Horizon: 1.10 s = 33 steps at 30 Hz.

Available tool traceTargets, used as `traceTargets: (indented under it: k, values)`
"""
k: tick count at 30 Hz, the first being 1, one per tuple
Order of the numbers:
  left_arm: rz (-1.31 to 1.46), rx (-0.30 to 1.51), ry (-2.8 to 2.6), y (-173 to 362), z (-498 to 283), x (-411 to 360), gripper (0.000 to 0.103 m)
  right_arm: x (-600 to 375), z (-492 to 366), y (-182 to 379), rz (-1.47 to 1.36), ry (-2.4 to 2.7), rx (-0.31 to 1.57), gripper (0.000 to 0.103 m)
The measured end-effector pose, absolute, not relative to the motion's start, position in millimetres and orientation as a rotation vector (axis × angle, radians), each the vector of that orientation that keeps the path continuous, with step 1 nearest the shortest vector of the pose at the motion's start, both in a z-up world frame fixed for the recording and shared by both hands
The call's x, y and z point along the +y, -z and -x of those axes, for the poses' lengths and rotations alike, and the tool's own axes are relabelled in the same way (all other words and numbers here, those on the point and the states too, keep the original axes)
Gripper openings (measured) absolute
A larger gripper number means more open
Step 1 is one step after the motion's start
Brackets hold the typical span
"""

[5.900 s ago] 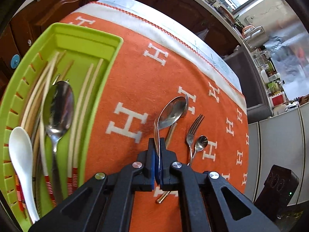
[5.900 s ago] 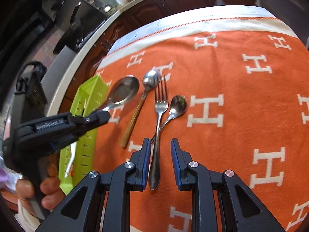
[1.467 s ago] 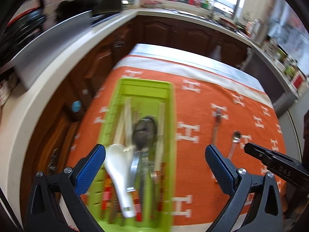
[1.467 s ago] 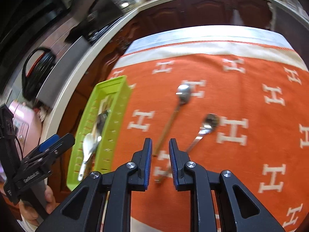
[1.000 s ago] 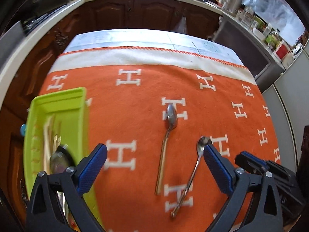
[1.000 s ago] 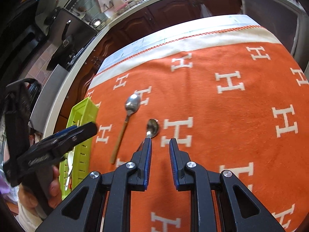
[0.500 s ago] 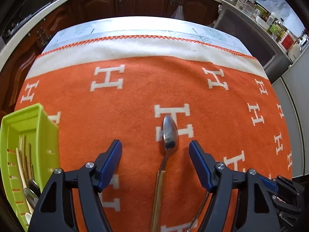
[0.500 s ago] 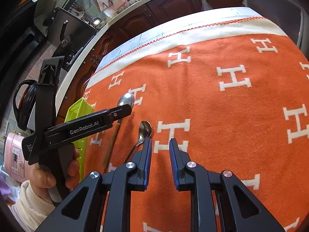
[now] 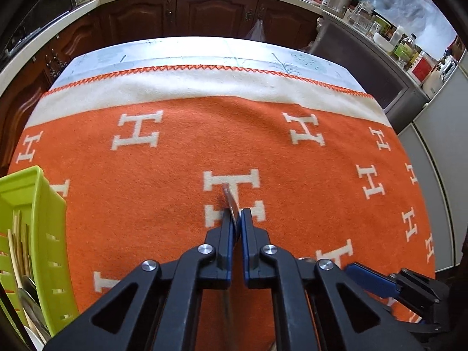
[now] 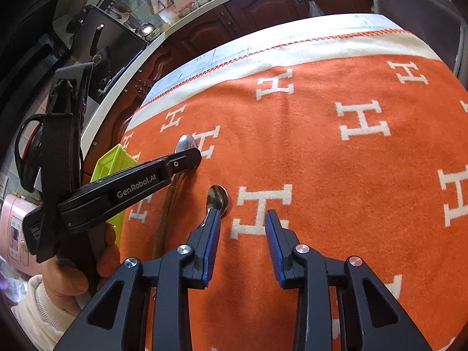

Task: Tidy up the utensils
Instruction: 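Grasp the wooden-handled spoon with the left tool while the right tool grasps the small spoon, then lower both held spoons into the green tray and open both tools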

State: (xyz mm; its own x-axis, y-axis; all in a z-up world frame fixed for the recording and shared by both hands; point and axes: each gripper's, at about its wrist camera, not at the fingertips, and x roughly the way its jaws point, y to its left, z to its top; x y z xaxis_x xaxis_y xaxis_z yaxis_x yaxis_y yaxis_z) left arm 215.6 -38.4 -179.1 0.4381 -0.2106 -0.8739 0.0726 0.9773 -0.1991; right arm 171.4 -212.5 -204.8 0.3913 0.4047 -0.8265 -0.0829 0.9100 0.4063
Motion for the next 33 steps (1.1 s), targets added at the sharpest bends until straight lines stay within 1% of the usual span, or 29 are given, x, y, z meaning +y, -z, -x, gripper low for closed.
traceTargets:
  k: [9,12,14,15,16,19,23,28,33]
  values:
    - [0.217,1.031,0.182,145,-193,-10,0.002,-177,-177,209,-0.142,-0.327,1.049,0.032]
    - [0.244,1.009,0.18,133,-180,2,0.002,-162,-175,210,-0.062,-0.334,1.013,0.03]
    - [0.262,0.995,0.174,124,-170,10,0.002,-149,-172,211,0.005,-0.335,0.989,0.023]
    - [0.268,0.99,0.173,121,-166,14,0.002,-146,-170,211,0.025,-0.334,0.982,0.013]
    - [0.276,0.982,0.171,116,-160,19,0.002,-142,-168,211,0.038,-0.339,0.975,0.008]
    - [0.299,0.96,0.162,101,-142,34,0.002,-142,-168,210,-0.03,-0.373,0.993,0.004]
    - [0.3,0.911,0.146,76,-114,51,0.002,-151,-167,203,-0.16,-0.399,1.016,0.003]
    - [0.301,0.867,0.123,44,-79,73,0.002,-159,-154,167,-0.213,-0.418,0.953,0.003]
    - [0.296,0.836,0.089,21,-46,92,0.002,-151,-130,116,-0.234,-0.47,0.875,0.003]
